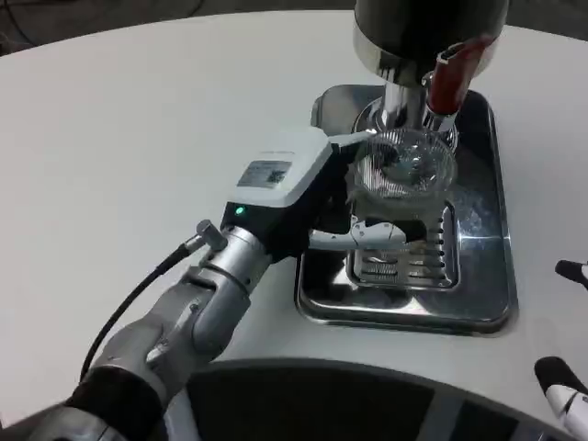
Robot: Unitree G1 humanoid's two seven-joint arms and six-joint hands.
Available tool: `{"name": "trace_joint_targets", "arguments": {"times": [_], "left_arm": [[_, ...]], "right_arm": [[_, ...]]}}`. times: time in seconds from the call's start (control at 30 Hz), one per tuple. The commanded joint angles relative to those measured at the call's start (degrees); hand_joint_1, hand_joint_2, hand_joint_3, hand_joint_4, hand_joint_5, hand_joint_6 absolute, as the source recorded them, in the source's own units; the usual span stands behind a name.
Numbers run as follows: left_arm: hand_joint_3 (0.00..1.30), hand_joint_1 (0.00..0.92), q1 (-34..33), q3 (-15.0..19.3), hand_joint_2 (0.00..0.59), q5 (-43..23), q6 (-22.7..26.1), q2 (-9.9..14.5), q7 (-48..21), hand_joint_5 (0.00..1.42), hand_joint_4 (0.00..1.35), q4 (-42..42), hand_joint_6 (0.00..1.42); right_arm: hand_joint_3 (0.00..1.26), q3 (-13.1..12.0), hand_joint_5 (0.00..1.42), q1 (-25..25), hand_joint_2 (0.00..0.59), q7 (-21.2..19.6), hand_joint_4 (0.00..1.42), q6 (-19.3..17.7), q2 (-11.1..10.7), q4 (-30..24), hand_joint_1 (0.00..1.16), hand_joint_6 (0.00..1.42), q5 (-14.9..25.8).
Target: Grasp the cup under the faucet to collect the drink, then remove the cup.
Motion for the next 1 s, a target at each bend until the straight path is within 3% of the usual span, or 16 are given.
{"name": "trace_joint_targets", "arguments": {"times": [0.03, 0.17, 0.6, 1.0], "left_arm": [[0.32, 0.203, 1.6, -0.1, 0.097, -0.3, 0.4, 0.5, -1.0, 0.67, 0.38, -1.3, 1.08], [0.22, 0.172, 1.6, 0.1, 0.090, -0.7, 0.8, 0.5, -2.3, 0.63, 0.32, -2.1, 1.04], [0.17, 0.152, 2.5, 0.6, 0.096, -0.9, 0.9, 0.6, -4.0, 0.58, 0.26, -6.3, 1.02], [0.19, 0.140, 9.0, 4.2, 0.092, -3.0, 1.3, 4.6, -6.4, 0.57, 0.25, -17.1, 1.00]], "right_arm": [[0.10, 0.0, 0.00, 0.7, 0.420, 0.1, 0.00, 0.0, -0.2, -0.9, 0.21, 0.00, 0.6], [0.11, 0.3, 0.00, 0.9, 0.420, 0.2, 0.00, 0.1, -0.3, -0.9, 0.21, 0.00, 0.7], [0.13, 0.7, 0.00, 2.1, 0.420, 0.0, 0.00, 0.1, -0.1, -0.9, 0.21, 0.00, 0.9], [0.14, 1.3, 0.00, 2.2, 0.420, -0.3, 0.00, 1.1, -0.4, -0.9, 0.21, 0.00, 0.9]]}}
